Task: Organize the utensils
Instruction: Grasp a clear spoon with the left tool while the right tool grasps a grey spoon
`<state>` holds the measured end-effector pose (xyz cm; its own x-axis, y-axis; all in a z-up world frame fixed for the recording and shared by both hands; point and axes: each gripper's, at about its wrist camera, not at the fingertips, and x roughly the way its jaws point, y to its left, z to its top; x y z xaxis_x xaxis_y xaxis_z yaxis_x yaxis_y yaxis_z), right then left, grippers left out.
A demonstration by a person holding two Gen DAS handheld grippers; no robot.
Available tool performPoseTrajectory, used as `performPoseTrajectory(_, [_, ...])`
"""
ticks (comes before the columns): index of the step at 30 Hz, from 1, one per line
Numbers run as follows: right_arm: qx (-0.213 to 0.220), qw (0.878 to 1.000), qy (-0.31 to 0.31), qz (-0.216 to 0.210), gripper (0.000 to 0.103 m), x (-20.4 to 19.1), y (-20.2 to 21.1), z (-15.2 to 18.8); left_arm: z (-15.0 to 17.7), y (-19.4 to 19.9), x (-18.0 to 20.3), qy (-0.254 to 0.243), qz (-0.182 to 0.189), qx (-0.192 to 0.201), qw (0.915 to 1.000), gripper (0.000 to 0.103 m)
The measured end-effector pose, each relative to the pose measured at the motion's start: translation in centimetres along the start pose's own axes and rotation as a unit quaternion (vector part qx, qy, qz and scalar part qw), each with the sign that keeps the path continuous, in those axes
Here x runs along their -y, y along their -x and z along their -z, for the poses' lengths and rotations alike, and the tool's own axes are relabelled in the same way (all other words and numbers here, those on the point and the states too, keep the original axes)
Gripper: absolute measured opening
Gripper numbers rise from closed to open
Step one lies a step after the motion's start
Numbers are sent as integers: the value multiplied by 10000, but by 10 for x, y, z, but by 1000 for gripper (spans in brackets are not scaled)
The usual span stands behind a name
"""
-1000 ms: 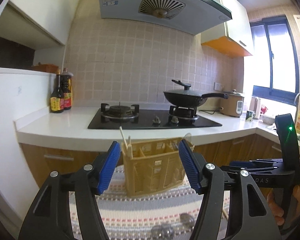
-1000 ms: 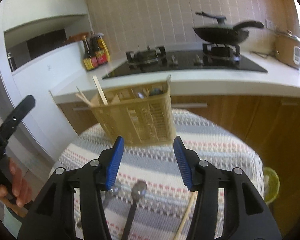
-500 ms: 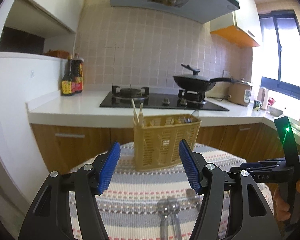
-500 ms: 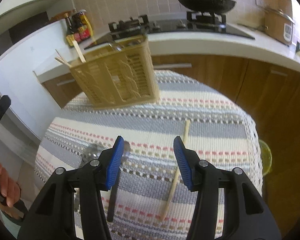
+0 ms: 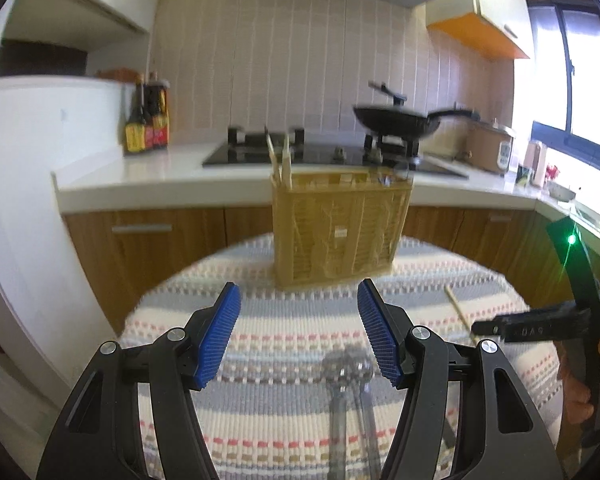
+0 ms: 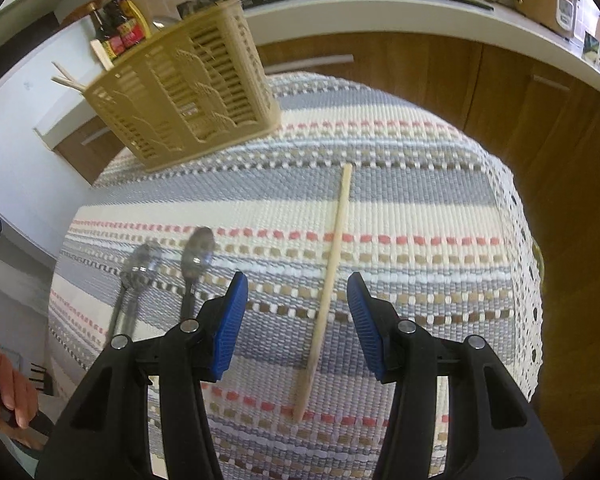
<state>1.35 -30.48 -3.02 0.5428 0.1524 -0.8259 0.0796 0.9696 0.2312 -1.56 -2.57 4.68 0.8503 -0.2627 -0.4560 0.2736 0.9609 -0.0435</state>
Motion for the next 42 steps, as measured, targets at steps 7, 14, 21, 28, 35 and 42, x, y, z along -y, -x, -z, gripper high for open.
performPoseTrajectory(7, [-289, 9995, -80, 96, 48, 4, -13, -5, 19, -51, -33, 499, 853, -1512, 9835, 57])
performPoseTrajectory(14, [-572, 9982, -120, 102, 48, 4, -28, -16, 44, -99, -15, 28, 1124, -2834, 9524, 54])
performPoseTrajectory(21, [-678, 9968, -38, -417, 42, -16, -22, -13, 46, -108, 6, -517, 805, -3064, 9471, 48])
performPoseTrajectory(28, [-947, 9927, 617, -418, 33, -81, -40, -1, 42, -108, -3, -461, 888, -3102, 9454, 41])
performPoseTrajectory(35, [-917, 9889, 1143, 238, 20, -111, -52, 6, 42, -109, 12, -896, 856, -3299, 9358, 49])
performPoseTrajectory(42, [-974, 9816, 1589, 421, 11, -115, -60, 8, 39, -121, 34, -1392, 749, -3510, 9229, 34])
